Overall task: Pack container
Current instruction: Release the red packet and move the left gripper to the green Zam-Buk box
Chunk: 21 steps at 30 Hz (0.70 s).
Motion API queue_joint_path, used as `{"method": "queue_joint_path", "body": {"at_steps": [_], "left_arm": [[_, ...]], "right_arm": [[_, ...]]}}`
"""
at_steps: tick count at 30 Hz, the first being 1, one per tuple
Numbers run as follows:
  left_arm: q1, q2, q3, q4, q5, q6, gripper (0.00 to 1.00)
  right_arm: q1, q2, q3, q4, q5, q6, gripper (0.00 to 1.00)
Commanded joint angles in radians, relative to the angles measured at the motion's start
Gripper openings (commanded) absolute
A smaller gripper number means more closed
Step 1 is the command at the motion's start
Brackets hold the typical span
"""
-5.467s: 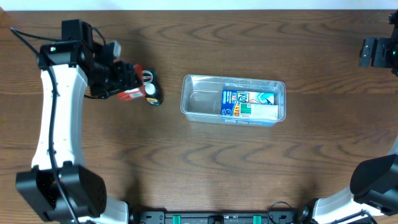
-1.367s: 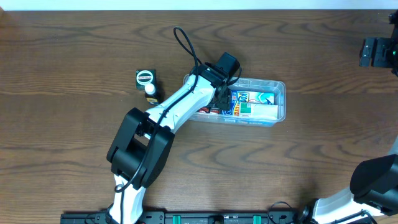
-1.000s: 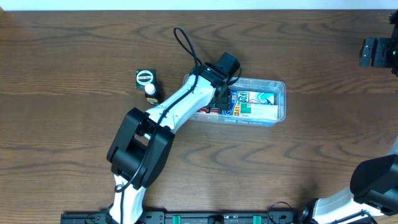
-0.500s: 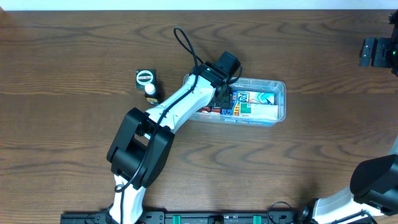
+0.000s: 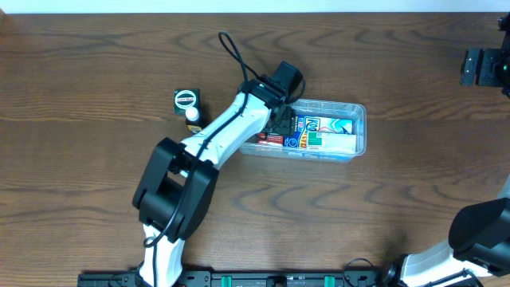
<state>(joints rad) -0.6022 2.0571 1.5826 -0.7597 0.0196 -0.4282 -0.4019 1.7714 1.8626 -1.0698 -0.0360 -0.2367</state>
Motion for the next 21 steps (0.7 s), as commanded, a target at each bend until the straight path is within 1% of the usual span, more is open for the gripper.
{"method": "queue_joint_path", "body": {"at_steps": [1,6,9,13,15,21], "left_arm": [[0.009,-0.098,0.03,-0.014,-0.004,0.046,0.79],[0.02,-0.237,0.03,-0.057,-0.005,0.118,0.79],[0.056,-0.325,0.03,-0.092,-0.014,0.144,0.8],[0.169,-0.418,0.03,-0.124,-0.016,0.164,0.81],[0.256,-0.442,0.03,-0.13,-0.016,0.18,0.84],[0.449,-0.418,0.03,-0.14,-0.011,0.226,0.84]], "right_arm": [[-0.006,-0.003,-0.001,0.0,-0.001,0.014,0.99],[-0.006,-0.003,-0.001,0.0,-0.001,0.014,0.99],[-0.006,-0.003,-0.001,0.0,-0.001,0.014,0.99],[-0.006,-0.003,-0.001,0.0,-0.001,0.014,0.99],[-0.006,-0.003,-0.001,0.0,-0.001,0.014,0.99],[-0.006,-0.003,-0.001,0.0,-0.001,0.014,0.99]]}}
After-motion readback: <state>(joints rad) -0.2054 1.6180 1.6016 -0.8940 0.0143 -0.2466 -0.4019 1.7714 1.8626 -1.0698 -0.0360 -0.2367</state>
